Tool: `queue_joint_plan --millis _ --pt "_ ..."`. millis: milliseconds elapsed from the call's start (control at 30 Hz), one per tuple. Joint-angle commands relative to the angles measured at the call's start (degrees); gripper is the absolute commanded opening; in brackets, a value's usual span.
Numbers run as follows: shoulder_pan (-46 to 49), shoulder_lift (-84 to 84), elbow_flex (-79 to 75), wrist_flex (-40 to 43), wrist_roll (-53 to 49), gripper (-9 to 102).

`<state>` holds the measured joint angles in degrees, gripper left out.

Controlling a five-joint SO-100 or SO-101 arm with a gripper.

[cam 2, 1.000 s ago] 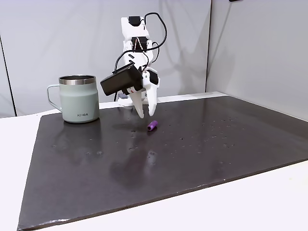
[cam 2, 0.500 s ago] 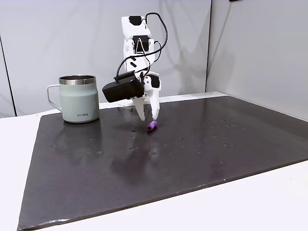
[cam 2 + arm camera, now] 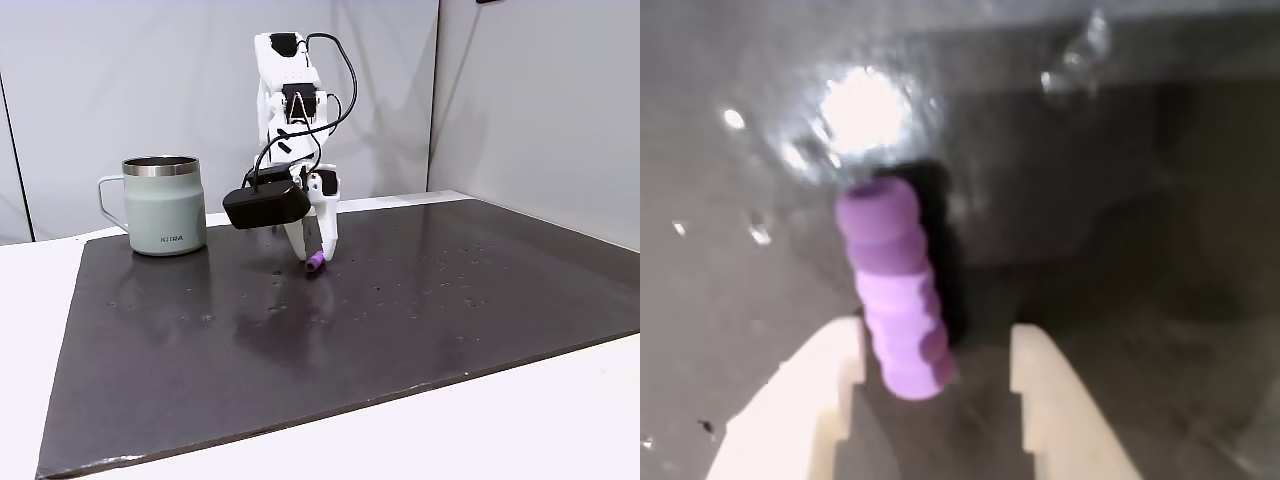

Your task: Grasp a pengrip and put it in the cup.

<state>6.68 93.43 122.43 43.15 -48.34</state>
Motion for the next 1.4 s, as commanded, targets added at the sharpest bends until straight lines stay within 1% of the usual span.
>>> queue_joint_plan --millis 0,133,267,400,467,533,667,833,1133,1267,1367 --pt "0.35 -0.79 -3.43 0.7 -1.58 19" --pt "0.44 -2.11 -3.43 0.7 -2.29 19" --pt "0.53 -2.64 -3.6 0.7 -2.72 17" --pt "0.62 -2.9 -3.69 0.7 -3.16 10" --pt "0.62 -3.08 -3.69 0.7 -3.43 5" --pt "0.7 -3.25 -3.69 0.7 -3.69 3" --pt "0.7 -3.25 -3.78 0.7 -4.13 0" --pt "0.09 -0.35 -3.87 1.58 -3.52 0" --pt "-5.1 14.94 -6.5 13.62 -0.35 0" --pt "-6.77 22.76 -7.29 19.78 -0.09 0" --pt "-7.03 27.86 -8.88 25.14 -2.02 0"
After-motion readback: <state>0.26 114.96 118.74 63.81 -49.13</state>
